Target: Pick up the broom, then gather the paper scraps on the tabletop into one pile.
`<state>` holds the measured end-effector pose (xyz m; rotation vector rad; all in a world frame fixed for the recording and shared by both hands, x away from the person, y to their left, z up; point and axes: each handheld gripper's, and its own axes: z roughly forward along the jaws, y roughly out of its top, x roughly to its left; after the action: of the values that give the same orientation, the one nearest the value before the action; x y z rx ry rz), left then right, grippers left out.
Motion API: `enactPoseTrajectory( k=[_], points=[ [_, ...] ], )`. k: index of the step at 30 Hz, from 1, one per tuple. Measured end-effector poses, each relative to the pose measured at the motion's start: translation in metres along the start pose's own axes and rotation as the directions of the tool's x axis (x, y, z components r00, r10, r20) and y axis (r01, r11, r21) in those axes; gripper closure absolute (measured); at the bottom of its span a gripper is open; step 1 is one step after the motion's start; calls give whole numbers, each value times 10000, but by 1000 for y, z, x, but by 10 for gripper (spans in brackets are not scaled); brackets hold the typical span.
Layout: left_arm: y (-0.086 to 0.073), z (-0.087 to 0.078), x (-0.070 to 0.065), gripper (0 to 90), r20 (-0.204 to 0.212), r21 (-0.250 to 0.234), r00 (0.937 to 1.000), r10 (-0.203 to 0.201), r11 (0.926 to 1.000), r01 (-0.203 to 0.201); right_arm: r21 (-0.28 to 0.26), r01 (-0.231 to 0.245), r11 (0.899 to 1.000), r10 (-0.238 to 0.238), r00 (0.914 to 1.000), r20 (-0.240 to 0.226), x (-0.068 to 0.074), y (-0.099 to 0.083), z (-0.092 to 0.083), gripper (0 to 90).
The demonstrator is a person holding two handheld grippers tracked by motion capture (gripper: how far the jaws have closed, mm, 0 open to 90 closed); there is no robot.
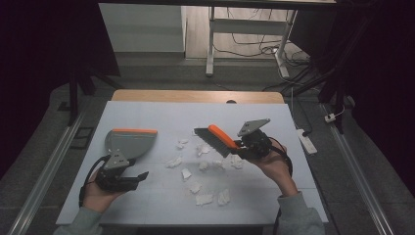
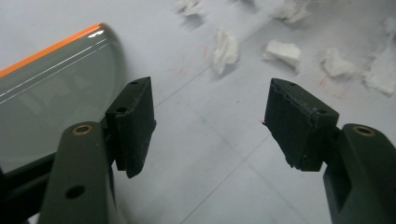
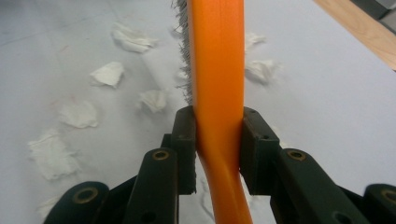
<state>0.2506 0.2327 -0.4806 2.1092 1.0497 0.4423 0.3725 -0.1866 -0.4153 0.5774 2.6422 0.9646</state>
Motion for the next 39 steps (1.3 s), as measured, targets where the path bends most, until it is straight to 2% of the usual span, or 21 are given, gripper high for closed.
enactPoseTrajectory(
  k=[4,8,14,19,22,26,28,30,33,34,36,39],
  points=[
    [-5,-2,8,314,-507,-94,9984,-268,9996,263,-122,-297,9995,299,9994,196,-5,-3,-4,699],
    [-9,-1,14,311,-442,-214,9979,-471,9987,462,-127,-478,9988,483,9978,450,-9,-6,-8,699],
    [-9,0,13,292,-418,-162,9984,-383,9992,377,-211,-789,9967,804,9931,852,-15,-8,-14,699],
    [-9,4,13,290,-285,-59,9989,-370,9993,369,-106,-1230,9924,1233,9831,1350,-24,-13,-20,699],
    [-8,5,12,289,-245,-44,9991,-350,9994,349,116,-1681,9857,1632,9694,1836,-31,-18,-24,699],
    [-9,6,12,289,-188,-31,9993,-327,9995,326,607,-2142,9749,1906,9439,2696,-41,-24,-27,699],
    [-9,7,12,290,-174,-7,9993,-329,9995,329,774,-2358,9687,2039,9339,2936,-46,-26,-27,699],
    [-9,8,12,289,-149,24,9993,-337,9994,338,970,-2524,9628,2133,9295,3008,-51,-28,-25,699],
    [-10,9,12,290,-131,66,9994,-310,9995,311,1399,-2742,9515,2250,9297,2916,-59,-31,-16,699],
    [-10,10,12,290,-124,78,9995,-303,9995,304,1692,-2890,9423,2318,9275,2932,-60,-32,-12,700],
    [-10,10,12,290,-114,83,9995,-295,9995,296,2096,-2969,9316,2267,9256,3031,-62,-33,-3,699],
    [-10,11,12,290,-99,109,9995,-314,9994,315,2507,-2906,9234,2135,9318,2936,-63,-33,8,699]
  ],
)
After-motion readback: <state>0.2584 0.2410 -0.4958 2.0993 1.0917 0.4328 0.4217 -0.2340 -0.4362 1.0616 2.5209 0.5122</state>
